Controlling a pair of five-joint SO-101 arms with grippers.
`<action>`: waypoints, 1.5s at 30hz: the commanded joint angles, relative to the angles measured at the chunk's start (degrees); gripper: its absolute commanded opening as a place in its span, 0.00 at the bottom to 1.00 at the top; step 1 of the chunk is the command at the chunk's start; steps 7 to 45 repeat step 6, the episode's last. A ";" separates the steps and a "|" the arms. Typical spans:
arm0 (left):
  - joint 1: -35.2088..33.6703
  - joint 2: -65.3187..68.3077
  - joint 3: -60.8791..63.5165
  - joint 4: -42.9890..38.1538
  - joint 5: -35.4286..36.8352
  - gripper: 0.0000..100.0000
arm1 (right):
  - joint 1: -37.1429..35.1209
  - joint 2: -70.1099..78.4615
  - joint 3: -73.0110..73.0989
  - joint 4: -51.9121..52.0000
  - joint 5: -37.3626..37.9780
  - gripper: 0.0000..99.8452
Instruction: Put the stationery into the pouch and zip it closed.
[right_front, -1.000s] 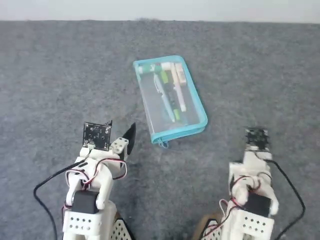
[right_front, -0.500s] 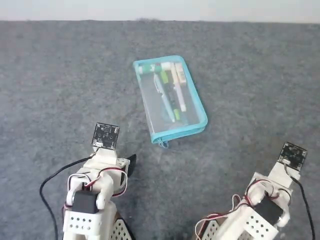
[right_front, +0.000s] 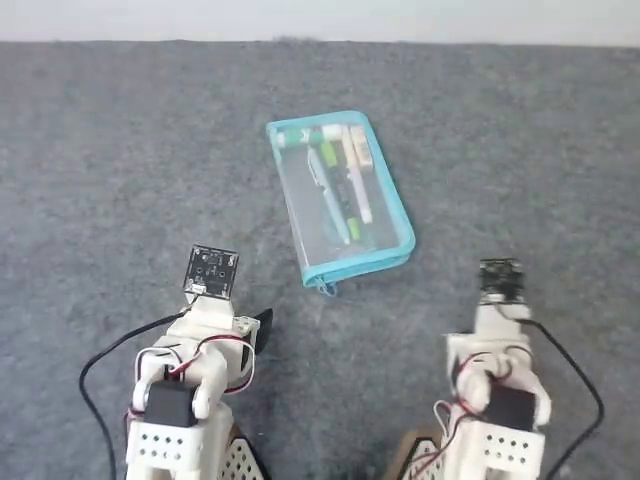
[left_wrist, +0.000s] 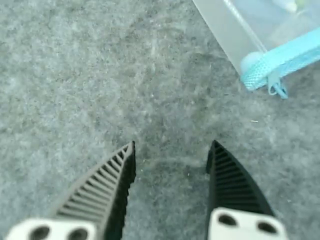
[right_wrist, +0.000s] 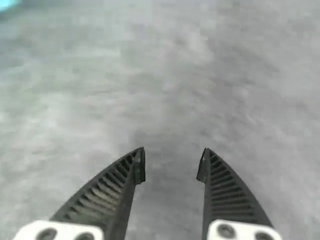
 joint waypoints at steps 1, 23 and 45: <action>-0.26 -1.32 -0.40 0.26 -0.26 0.22 | -6.90 -1.19 0.88 0.48 -0.79 0.18; -0.26 -1.32 -0.40 0.26 -0.26 0.22 | -11.12 -1.19 0.88 0.48 -0.79 0.18; -0.26 -1.32 -0.40 0.26 -0.26 0.22 | -11.12 -1.19 0.88 0.48 -0.79 0.18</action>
